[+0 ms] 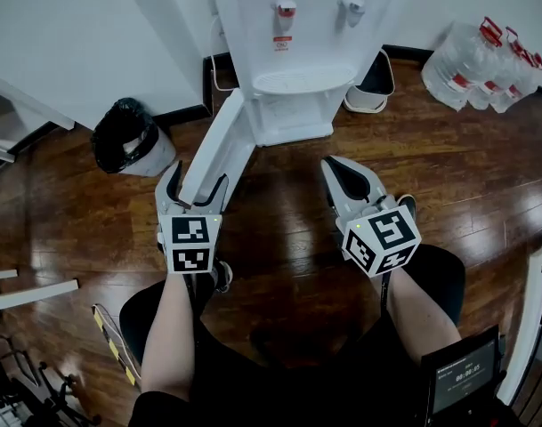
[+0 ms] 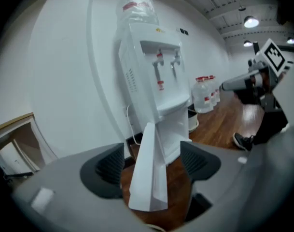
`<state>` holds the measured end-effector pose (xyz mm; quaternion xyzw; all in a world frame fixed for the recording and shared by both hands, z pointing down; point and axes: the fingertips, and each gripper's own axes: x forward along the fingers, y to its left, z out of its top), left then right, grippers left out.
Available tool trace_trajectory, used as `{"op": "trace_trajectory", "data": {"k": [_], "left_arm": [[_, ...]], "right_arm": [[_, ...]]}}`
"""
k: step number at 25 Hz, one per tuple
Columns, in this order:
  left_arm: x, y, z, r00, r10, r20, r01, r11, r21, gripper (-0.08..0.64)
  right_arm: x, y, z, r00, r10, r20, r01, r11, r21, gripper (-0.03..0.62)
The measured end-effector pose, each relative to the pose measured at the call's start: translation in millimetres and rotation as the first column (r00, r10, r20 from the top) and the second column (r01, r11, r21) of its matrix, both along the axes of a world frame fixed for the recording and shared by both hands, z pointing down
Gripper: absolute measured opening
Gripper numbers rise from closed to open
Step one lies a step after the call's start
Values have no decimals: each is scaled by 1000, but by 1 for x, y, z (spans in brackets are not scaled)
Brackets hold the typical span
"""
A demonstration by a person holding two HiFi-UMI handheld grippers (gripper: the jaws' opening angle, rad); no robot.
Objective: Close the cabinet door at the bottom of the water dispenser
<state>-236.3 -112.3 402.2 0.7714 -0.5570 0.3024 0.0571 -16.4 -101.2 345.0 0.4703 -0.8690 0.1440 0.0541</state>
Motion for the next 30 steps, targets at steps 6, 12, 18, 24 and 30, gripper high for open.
{"op": "trace_trajectory", "data": {"k": [6,12,18,24,30], "left_arm": [[-33,5,87,997,-17,77,39,958,-284,428],[-53,15,119,995,-67,71,92,889,-448,429],[-59,17,127,989,-110,101,143,886,-441,234],[-28,30,128,992,-122,20,117,876,-468,232],[21,48,123,970,-208,-126,130,881,-455,236]], "right_arm": [[-4,-38,4,999,8,46,-7,999,-38,5],[-18,-65,1,996,-10,85,14,998,-54,5],[-20,-64,1,995,-11,101,18,998,-65,5],[-9,-49,3,995,2,99,5,998,-69,5],[1,-31,8,988,5,151,11,995,-104,5]]}}
